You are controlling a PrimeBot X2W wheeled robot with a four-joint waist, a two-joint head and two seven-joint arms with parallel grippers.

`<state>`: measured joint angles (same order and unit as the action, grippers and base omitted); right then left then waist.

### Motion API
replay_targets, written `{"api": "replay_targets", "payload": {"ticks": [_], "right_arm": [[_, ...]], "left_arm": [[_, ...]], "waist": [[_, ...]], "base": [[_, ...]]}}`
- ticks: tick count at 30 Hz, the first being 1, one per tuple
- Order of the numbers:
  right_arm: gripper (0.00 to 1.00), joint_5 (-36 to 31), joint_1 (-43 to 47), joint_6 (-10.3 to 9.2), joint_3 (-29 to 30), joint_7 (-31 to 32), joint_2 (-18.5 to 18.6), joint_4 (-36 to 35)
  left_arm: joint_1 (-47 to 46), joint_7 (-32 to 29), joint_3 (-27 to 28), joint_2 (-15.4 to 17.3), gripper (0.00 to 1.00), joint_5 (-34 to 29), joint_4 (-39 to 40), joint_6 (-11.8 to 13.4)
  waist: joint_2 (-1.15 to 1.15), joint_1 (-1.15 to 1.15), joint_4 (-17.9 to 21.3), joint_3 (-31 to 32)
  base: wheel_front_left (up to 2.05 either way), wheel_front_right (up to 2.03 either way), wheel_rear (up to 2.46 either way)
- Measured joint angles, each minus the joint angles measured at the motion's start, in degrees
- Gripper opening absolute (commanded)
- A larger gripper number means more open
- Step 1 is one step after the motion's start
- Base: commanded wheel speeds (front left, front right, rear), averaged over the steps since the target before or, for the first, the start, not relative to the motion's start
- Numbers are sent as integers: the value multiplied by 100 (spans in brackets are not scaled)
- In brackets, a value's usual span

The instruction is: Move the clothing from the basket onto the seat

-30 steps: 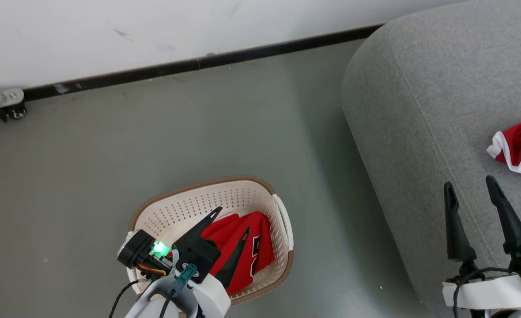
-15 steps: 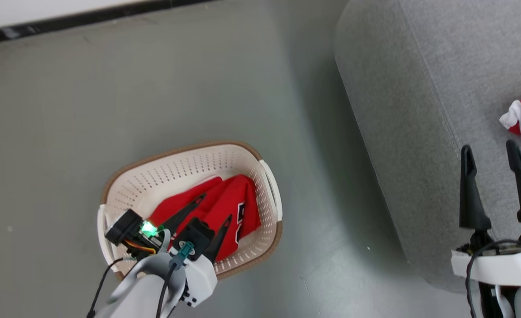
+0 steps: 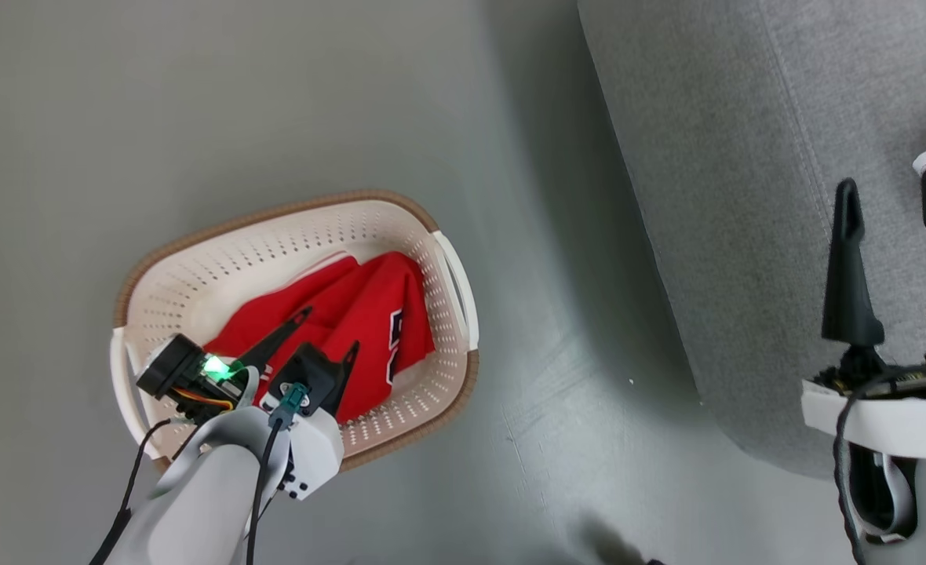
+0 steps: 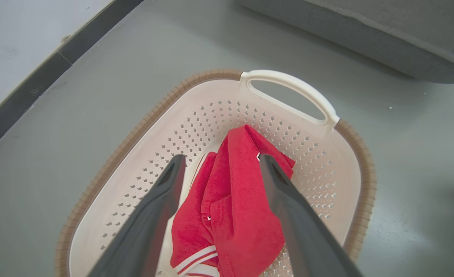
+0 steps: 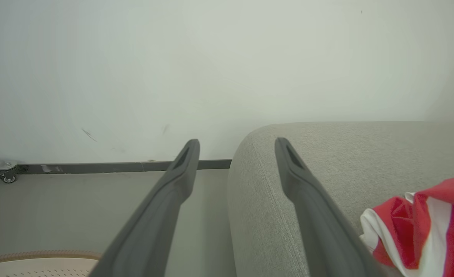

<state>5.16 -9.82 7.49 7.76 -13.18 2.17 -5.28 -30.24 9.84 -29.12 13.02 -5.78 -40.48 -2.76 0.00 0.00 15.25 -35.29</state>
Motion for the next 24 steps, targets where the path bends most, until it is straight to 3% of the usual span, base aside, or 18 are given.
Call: {"api": "replay_targets", "payload": {"ticks": [14,24], "right_arm": [[100,111,-771,0,-286,-75,2,151],[100,211,-1167,0,-447,-102,4,311]], "left_arm": [[-383,25,60,75,100,-53,-504,229],[-638,27,-44,123,100,-257,-749,233]], "waist": [[0,0,248,-735],[0,0,325,-1107]], "base": [[0,0,0],[0,0,0]]}}
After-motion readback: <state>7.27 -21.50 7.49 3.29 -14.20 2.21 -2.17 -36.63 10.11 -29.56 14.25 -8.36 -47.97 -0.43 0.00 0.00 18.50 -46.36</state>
